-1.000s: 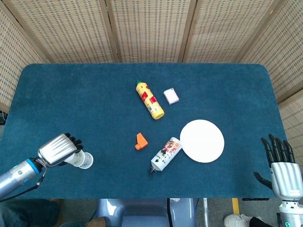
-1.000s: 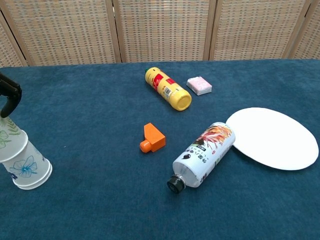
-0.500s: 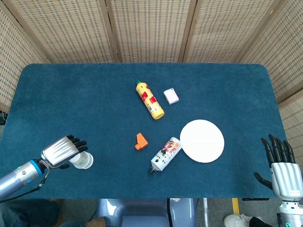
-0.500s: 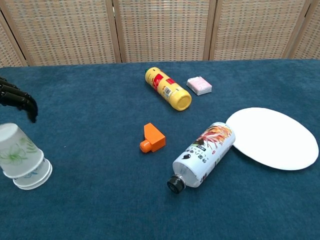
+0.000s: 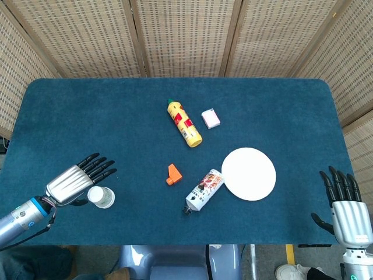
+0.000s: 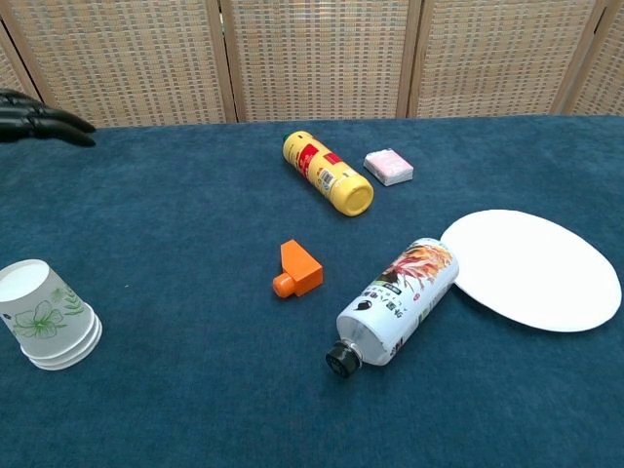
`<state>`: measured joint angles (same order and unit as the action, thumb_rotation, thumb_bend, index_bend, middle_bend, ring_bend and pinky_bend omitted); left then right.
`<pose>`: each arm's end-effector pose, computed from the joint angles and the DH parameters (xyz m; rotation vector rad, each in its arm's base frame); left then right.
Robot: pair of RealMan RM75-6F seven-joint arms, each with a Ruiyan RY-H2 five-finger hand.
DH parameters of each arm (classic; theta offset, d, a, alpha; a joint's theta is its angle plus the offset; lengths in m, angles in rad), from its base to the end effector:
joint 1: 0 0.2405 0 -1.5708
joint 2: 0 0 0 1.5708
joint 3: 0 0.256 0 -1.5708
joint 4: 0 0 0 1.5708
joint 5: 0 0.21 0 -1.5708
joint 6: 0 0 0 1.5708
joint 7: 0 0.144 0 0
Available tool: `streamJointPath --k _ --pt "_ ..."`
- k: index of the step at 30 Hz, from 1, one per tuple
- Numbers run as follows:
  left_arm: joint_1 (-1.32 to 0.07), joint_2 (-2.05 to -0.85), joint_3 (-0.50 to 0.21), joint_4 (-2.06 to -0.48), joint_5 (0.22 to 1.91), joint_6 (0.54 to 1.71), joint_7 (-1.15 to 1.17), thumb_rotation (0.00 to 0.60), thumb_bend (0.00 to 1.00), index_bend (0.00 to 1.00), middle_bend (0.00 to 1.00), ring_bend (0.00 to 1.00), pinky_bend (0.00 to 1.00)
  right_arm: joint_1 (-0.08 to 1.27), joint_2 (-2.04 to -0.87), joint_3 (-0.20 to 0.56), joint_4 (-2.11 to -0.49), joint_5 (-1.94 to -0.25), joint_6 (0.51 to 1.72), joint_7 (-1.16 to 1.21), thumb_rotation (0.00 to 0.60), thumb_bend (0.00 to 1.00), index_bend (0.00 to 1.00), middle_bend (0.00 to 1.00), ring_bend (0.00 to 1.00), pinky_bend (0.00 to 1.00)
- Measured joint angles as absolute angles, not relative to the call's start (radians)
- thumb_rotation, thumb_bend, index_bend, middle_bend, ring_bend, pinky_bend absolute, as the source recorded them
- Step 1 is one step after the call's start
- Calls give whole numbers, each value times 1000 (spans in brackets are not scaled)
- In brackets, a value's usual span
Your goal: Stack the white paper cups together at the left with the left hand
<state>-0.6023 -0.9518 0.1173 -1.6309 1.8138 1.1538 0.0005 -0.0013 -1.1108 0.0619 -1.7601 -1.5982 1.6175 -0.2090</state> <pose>-0.2189 0.2668 0.1340 -2.2088 -0.5008 -0.8148 -0.2760 -0.1555 0.1655 1.3506 -0.7579 0.9269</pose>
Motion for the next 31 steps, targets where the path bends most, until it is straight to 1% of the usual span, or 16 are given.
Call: streamJointPath --k 2,9,12,15,18,31 --pt "-565 -964 103 -1630 1764 1207 -12 600 0 0 0 0 0 -3 -1108 62 -1759 -1600 1622 -203 600 0 0 0 0 0" --pt "-319 -1066 57 -1635 1553 1485 -7 600 0 0 0 0 0 1 -1111 62 -1749 -1591 1606 -206 600 0 0 0 0 0" --pt "-226 -1091 53 -1670 1479 1555 25 600 0 0 0 0 0 1 -1113 63 -1747 -1591 1608 -207 600 0 0 0 0 0" --pt "-163 -1101 58 -1702 1439 1587 45 600 0 0 0 0 0 1 -1113 63 -1746 -1591 1609 -205 600 0 0 0 0 0" --pt "-133 -1104 62 -1708 1440 1604 49 600 0 0 0 0 0 0 -1112 62 -1745 -1592 1610 -202 600 0 0 0 0 0" --pt "-106 -1091 49 -1686 1481 1589 -11 600 0 0 0 0 0 -13 -1107 55 -1748 -1614 1636 -193 600 0 0 0 0 0"
